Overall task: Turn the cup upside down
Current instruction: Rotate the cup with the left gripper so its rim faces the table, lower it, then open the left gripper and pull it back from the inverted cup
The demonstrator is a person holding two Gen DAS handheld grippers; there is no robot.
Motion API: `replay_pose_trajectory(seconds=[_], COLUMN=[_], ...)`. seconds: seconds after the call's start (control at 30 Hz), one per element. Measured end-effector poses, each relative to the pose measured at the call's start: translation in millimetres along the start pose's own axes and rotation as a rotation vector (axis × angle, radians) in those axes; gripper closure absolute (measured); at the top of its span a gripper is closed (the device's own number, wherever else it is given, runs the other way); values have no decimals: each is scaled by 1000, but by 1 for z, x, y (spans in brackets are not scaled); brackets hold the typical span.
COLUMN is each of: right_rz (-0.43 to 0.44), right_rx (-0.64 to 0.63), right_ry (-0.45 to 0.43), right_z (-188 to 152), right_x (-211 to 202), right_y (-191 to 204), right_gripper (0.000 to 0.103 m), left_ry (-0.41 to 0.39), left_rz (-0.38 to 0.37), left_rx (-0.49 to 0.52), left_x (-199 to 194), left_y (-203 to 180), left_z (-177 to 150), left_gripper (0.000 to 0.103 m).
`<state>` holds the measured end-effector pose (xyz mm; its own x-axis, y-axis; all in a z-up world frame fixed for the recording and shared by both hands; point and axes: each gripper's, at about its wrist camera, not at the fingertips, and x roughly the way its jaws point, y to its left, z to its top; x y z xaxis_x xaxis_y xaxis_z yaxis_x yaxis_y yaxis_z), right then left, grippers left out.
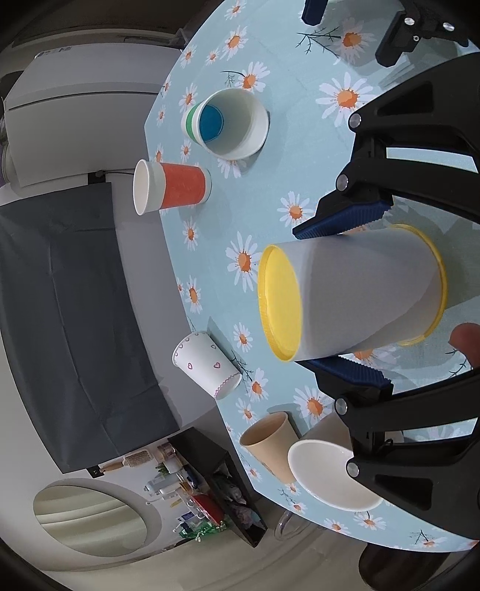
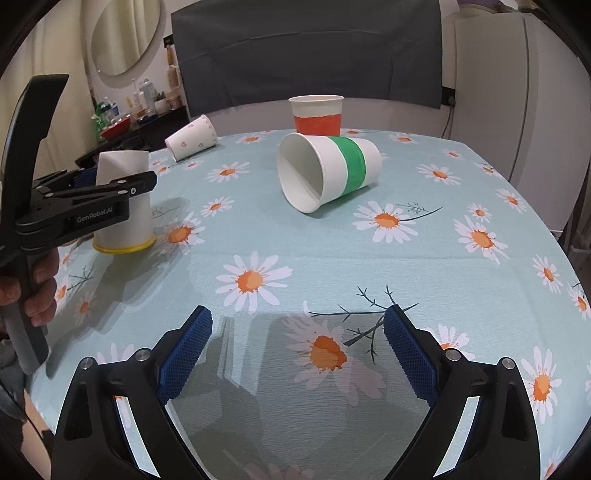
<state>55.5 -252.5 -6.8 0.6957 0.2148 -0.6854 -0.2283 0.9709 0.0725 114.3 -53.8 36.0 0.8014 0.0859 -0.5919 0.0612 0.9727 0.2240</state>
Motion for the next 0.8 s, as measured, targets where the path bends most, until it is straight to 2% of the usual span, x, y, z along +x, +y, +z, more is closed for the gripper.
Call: replay_pose_trajectory(seconds=[0.1, 0.17, 0.2, 0.23, 0.33, 0.57, 0.8], right_rz=[-1, -1, -2, -2, -4, -15, -23], right_rx=[1, 0, 0, 0, 0, 4, -8], right_ry=[0, -1, -1, -1, 0, -3, -12], right_z=[0, 0, 0, 0, 0, 0, 0], right_x=[0, 0, 0, 0, 0, -1, -2], right_y=[0, 0, 0, 0, 0, -1, 1], right_gripper=[13, 13, 13, 13, 13, 13, 13], left_ry=[29, 54, 54, 40, 2, -17, -3], left_rz=[-9, -25, -33, -40, -34, -64, -81], left_rx=[-1, -11, -20, -27, -27, -72, -141], left_x=[-3, -5, -8, -13, -28, -55, -56], left_y=[2, 4, 6, 7, 10, 21, 31], left_z=[-6, -10, -12, -14, -19, -31, -61], left_gripper=[41, 27, 13, 9, 6, 6, 6])
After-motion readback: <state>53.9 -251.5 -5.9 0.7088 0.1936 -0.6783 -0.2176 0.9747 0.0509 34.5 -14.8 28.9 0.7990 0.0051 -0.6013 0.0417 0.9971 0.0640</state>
